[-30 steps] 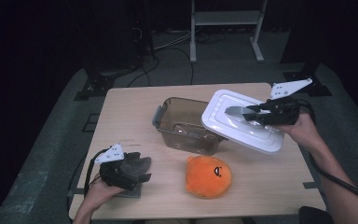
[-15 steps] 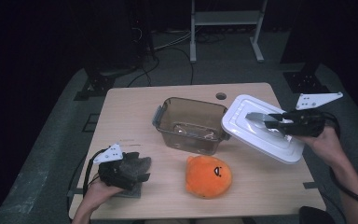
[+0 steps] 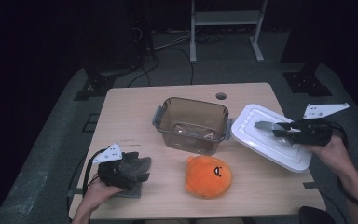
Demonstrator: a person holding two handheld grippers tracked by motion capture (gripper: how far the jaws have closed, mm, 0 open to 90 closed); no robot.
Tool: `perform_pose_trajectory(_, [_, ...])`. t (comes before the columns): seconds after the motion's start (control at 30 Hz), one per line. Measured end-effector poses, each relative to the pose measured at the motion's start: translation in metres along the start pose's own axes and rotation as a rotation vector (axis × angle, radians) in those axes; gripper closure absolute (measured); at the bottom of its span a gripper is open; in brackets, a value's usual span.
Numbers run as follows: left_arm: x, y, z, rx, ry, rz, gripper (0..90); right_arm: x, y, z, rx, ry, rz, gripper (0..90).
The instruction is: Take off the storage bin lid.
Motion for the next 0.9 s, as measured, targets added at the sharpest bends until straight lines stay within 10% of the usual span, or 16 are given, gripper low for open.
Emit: perform_pose_trajectory(0.9, [0.001,-0.001,-0.002,-0.004,-0.005,-0.002,5.7,-0.038,-0.006,0.073,-0.107,0.034,-0.038,65.7])
Point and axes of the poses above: each handheld gripper's, and its own axes: x roughly backward along the jaws, z roughly out of its underside, y roughly to its left, the point moved 5 cm from there along -x, roughly forward along the jaws, and after that the axes turned 12 degrees about -z, right-handed, at the moved point
